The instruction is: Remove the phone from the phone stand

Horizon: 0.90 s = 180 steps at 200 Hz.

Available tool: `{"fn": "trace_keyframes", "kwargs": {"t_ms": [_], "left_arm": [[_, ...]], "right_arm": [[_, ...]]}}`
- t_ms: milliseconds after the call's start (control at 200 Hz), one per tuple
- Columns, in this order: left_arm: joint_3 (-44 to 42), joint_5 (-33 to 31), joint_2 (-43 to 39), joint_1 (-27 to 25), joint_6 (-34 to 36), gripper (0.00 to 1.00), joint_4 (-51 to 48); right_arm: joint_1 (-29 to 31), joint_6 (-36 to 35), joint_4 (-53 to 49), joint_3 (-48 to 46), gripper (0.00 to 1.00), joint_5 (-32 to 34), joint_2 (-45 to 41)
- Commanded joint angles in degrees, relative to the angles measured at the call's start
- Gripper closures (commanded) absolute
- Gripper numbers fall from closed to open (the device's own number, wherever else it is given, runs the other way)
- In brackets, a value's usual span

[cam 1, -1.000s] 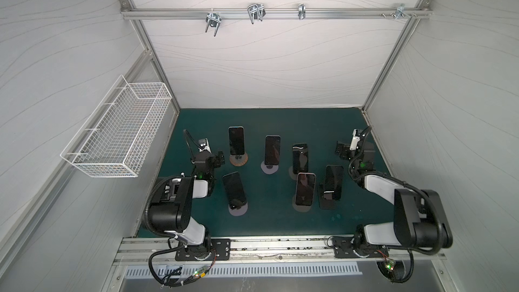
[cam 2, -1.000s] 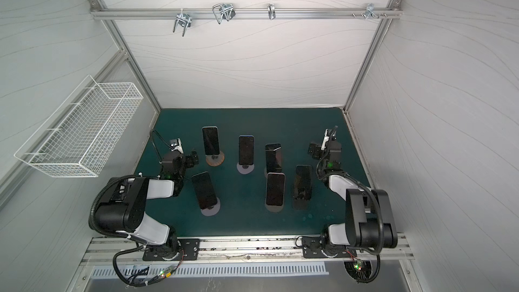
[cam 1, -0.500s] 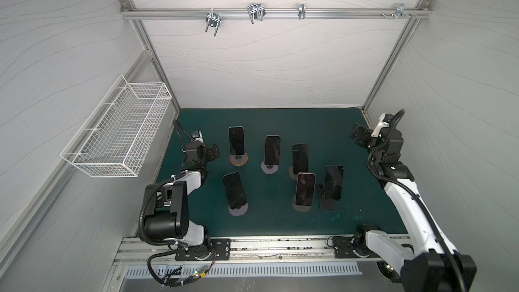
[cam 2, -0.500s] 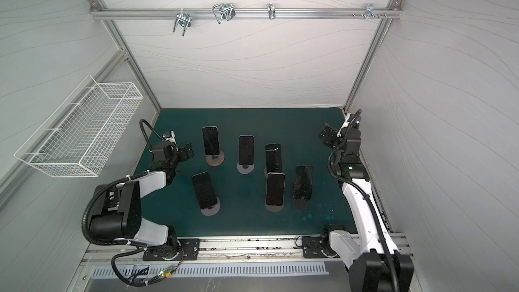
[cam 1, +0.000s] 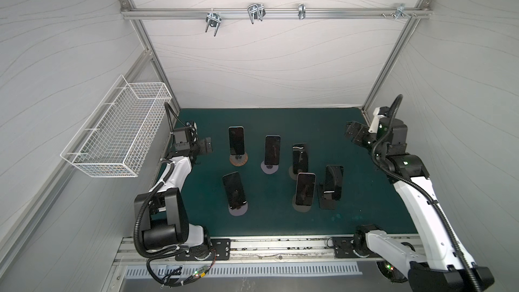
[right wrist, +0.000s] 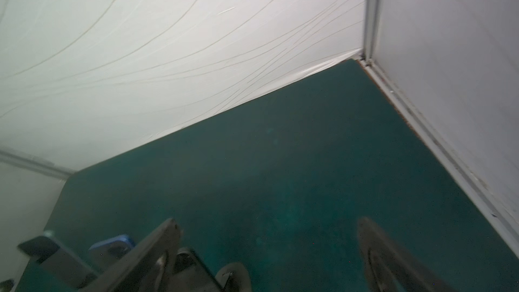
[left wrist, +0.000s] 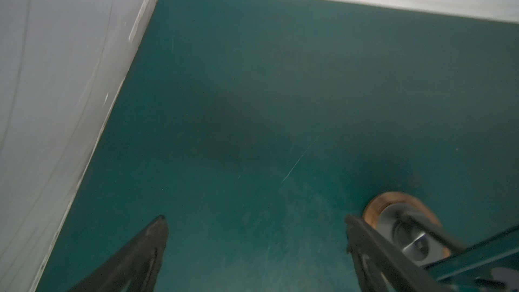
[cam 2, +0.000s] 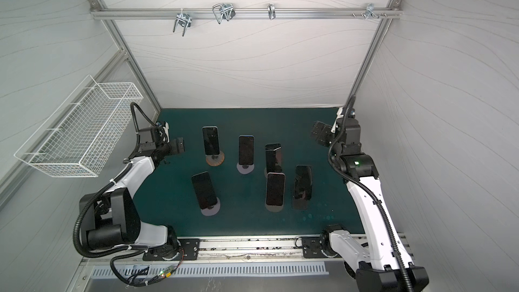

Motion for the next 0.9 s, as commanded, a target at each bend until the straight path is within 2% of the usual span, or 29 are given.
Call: {"fn": "trace_keyframes", "kwargs": {"t_ms": [0,230,500,895], "left_arm": [[-2.9,1.7,-1.5,1.7,1.4,0.0,-0.9],[-5.3,2.4,-2.2,2.8,2.1,0.0,1.2],[-5.8,3.1,-2.6,2.8,1.7,0.0,1.9],[-5.0,5.0,-1.8,2.8,2.7,0.0,1.3]], "right_arm": [[6.2,1.6,-7.0,3.6,0.01,3.2,2.3],[17.4,2.3,-13.5,11.5,0.01,9.0,9.7],[22.4,3.9,-16.5,14.8,0.01,4.9,15.3],[27.1,4.1,-19.0,14.4,0.01,5.4,24.0]]}}
